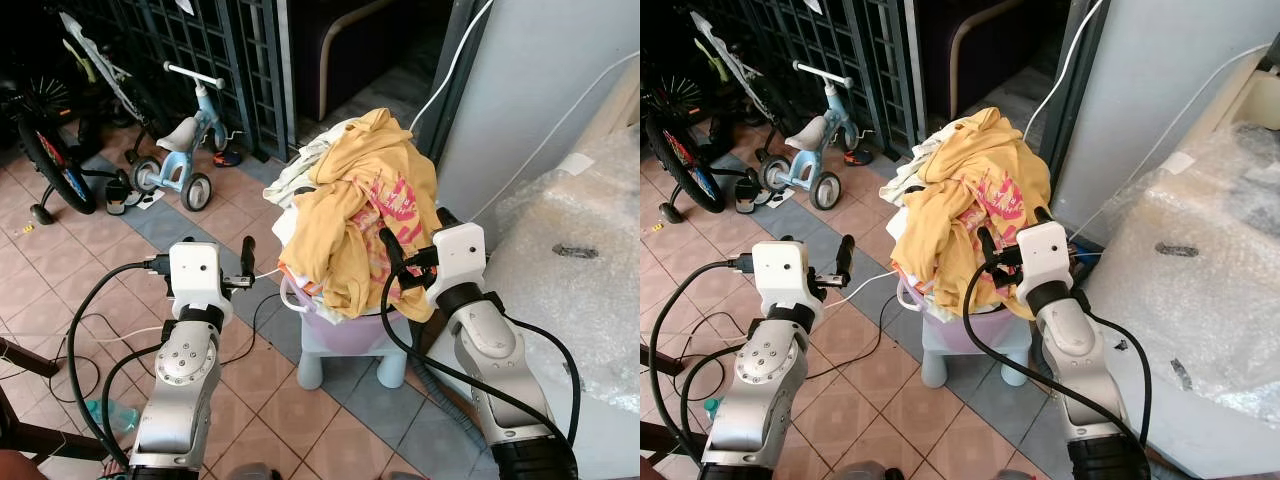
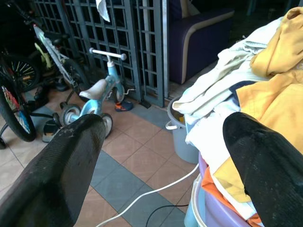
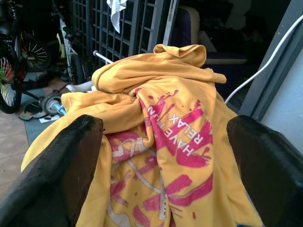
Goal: Clothes washing
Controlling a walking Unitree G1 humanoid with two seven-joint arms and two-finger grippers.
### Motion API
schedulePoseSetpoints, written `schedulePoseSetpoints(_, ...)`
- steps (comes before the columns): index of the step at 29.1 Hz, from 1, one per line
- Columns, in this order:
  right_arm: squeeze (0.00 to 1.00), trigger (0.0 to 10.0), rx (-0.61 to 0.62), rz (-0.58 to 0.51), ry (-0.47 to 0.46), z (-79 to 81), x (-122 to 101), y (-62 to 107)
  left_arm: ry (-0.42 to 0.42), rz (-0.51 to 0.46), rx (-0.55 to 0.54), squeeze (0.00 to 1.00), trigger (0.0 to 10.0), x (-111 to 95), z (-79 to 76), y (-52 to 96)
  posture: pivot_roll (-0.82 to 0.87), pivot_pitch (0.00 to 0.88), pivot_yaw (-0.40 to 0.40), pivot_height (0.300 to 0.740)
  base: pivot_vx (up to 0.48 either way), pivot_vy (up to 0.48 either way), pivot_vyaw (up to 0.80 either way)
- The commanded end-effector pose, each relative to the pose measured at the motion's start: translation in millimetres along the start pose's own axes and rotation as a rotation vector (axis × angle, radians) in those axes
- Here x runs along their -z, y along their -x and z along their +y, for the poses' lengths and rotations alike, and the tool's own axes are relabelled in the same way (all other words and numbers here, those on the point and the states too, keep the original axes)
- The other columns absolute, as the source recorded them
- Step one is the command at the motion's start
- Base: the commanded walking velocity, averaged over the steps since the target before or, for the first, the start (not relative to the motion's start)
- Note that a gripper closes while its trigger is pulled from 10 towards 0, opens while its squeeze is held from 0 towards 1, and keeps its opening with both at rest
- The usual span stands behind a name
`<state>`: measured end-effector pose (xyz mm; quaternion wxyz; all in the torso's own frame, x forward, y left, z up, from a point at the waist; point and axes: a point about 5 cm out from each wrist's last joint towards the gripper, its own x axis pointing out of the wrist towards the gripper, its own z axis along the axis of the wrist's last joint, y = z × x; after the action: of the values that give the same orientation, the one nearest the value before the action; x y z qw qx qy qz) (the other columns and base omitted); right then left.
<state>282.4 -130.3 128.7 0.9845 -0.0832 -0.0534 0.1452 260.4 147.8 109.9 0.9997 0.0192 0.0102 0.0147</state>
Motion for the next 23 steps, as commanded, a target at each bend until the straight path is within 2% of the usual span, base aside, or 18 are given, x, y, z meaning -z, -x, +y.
schedulePoseSetpoints(1, 0.0, 10.0, -0.034, 0.01, 0.002, 3.9, 4, 0.6, 0.0, -0.003, 0.004, 0.0, 10.0, -3, -3.0, -0.5, 0.05, 0.072, 0.033, 0.74, 0.412, 0.244, 0.0)
schedulePoseSetpoints(7, 0.0, 10.0, -0.088, -0.005, 0.0, 14.0, 1, -4.3, -0.013, -0.007, 0.013, 0.0, 10.0, -3, -3.9, -0.6, 0.06, 0.073, 0.032, 0.74, 0.39, 0.279, 0.0)
schedulePoseSetpoints(10, 0.0, 10.0, -0.095, -0.003, 0.002, 15.8, 1, -7.7, -0.017, -0.001, -0.003, 0.0, 10.0, -3, -3.2, 0.0, 0.06, 0.074, 0.03, 0.74, 0.0, 0.0, 0.0)
schedulePoseSetpoints(15, 0.0, 10.0, -0.191, 0.056, -0.028, 28.7, 11, -10.0, -0.022, 0.014, -0.024, 0.0, 10.0, -2, -1.0, 0.9, 0.07, 0.078, 0.029, 0.74, 0.0, 0.0, 0.0)
schedulePoseSetpoints(17, 0.0, 10.0, -0.262, 0.122, -0.012, 38.5, 22, -9.4, -0.032, 0.022, -0.029, 0.0, 10.0, -1, 0.1, 2.1, 0.08, 0.079, 0.029, 0.74, 0.0, 0.0, 0.0)
schedulePoseSetpoints(23, 0.0, 10.0, -0.185, 0.188, 0.036, 37.8, 34, -21.1, -0.04, 0.047, -0.017, 0.0, 10.0, 1, 1.3, 6.6, 0.12, 0.082, 0.024, 0.74, 0.0, 0.0, 0.0)
